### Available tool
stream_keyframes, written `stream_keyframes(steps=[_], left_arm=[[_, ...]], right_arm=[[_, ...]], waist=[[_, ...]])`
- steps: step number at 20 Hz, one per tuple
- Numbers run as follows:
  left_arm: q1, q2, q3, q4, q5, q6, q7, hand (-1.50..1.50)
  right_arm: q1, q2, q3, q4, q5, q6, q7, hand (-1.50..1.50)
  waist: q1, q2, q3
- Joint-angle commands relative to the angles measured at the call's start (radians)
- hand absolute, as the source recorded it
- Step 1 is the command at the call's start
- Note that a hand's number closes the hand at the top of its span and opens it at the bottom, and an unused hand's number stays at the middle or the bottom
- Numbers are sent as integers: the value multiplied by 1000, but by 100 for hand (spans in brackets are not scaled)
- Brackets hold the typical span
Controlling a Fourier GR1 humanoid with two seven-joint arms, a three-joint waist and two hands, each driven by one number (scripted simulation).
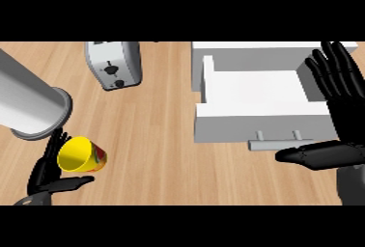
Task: Pick up the cup, place it into the drawer and close the drawer
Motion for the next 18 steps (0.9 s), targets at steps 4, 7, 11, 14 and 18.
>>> stream_keyframes(steps=[4, 7, 11, 14, 18], left_arm=[[-34, -3, -1, 57, -8, -64, -129, -150], [-56, -9, -15, 73, -25, -59, -129, -150], [-84, 2, -5, 84, -18, -82, -117, -150], [-81, -63, -24, 86, -24, -108, -116, -150], [-73, -73, -30, 59, -13, -222, -144, 150]], right_arm=[[0, 5, 12, -41, 12, -18, 43, -150], [-43, 9, 12, 63, 41, -13, -36, -150], [-1, -2, -12, 30, -2, 11, -30, -150], [-8, 9, 14, 28, 39, -8, -28, -150], [-6, -8, 1, 7, -4, 14, 16, -150]], waist=[[-4, 0, -1], [-1, 4, -1], [-14, 6, -2], [-4, 3, -1], [-9, 3, -2]])
